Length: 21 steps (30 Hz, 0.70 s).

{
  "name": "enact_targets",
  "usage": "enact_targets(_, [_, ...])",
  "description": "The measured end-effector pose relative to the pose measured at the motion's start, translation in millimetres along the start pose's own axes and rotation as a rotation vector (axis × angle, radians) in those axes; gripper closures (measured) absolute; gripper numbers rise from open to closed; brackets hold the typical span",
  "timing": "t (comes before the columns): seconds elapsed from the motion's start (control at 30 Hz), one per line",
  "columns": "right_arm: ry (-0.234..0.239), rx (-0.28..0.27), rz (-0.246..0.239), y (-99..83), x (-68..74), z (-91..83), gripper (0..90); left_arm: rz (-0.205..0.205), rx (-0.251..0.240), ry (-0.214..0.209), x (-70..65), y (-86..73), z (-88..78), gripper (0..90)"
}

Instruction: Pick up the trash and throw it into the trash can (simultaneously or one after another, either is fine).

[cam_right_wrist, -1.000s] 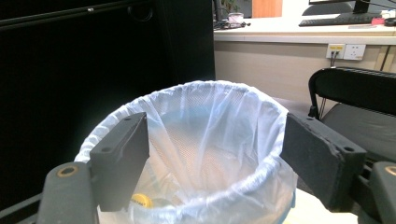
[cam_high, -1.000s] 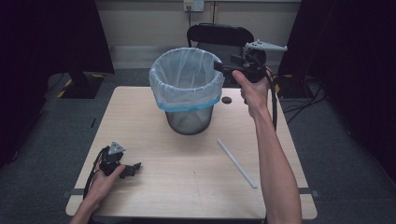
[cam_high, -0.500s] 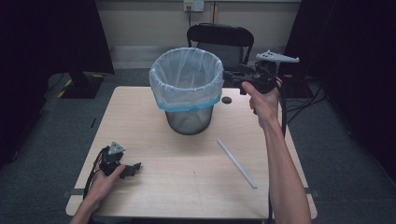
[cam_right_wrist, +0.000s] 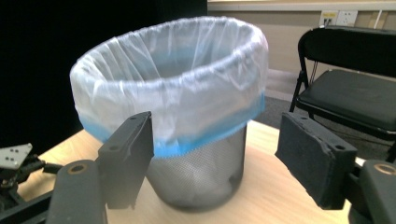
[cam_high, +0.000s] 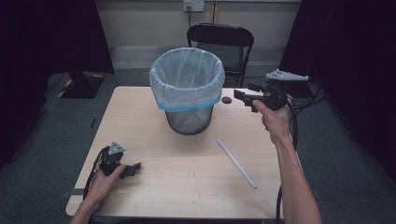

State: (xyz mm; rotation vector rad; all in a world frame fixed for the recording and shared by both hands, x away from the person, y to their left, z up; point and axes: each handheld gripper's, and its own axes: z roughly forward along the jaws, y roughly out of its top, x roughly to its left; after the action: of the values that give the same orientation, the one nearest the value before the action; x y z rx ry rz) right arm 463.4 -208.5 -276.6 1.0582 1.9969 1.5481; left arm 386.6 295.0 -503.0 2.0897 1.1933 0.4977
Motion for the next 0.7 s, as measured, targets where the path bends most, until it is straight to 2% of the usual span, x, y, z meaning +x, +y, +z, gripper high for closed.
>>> enact_targets(0.1, [-0.009, 0.008, 0.005, -10.5, -0.2, -4.2, 28.5, 0.000, 0.000, 0.000, 0.0, 0.0, 0.0, 0.0])
enact_targets(0.13, [-0.019, 0.018, 0.003, -19.0, 0.7, -6.9, 29.3, 0.000, 0.000, 0.000, 0.0, 0.0, 0.0, 0.0])
enact_targets(0.2, [-0.020, 0.021, 0.004, -22.0, 1.0, -7.9, 29.7, 0.000, 0.000, 0.000, 0.0, 0.0, 0.0, 0.0])
enact_targets(0.23, [-0.024, 0.032, 0.006, -31.0, 1.9, -10.1, 30.6, -0.001, 0.000, 0.000, 0.0, 0.0, 0.0, 0.0])
enact_targets(0.3, [-0.025, 0.037, 0.006, -34.2, 2.1, -10.9, 30.7, 0.000, 0.000, 0.000, 0.0, 0.0, 0.0, 0.0])
enact_targets(0.5, [-0.026, 0.054, 0.028, -60.6, 2.1, -16.7, 31.2, -0.001, 0.000, -0.001, -0.1, 0.0, 0.0, 0.0])
enact_targets(0.53, [-0.030, 0.059, 0.038, -69.4, 1.8, -18.6, 31.1, -0.001, 0.000, 0.000, 0.0, 0.0, 0.0, 0.0])
enact_targets(0.57, [-0.030, 0.059, 0.038, -69.4, 1.8, -18.6, 31.1, 0.000, 0.000, 0.000, 0.0, 0.0, 0.0, 0.0])
enact_targets(0.7, [-0.028, 0.081, 0.053, -88.0, 1.5, -19.9, 30.9, -0.001, 0.000, 0.000, -0.1, 0.0, 0.0, 0.0])
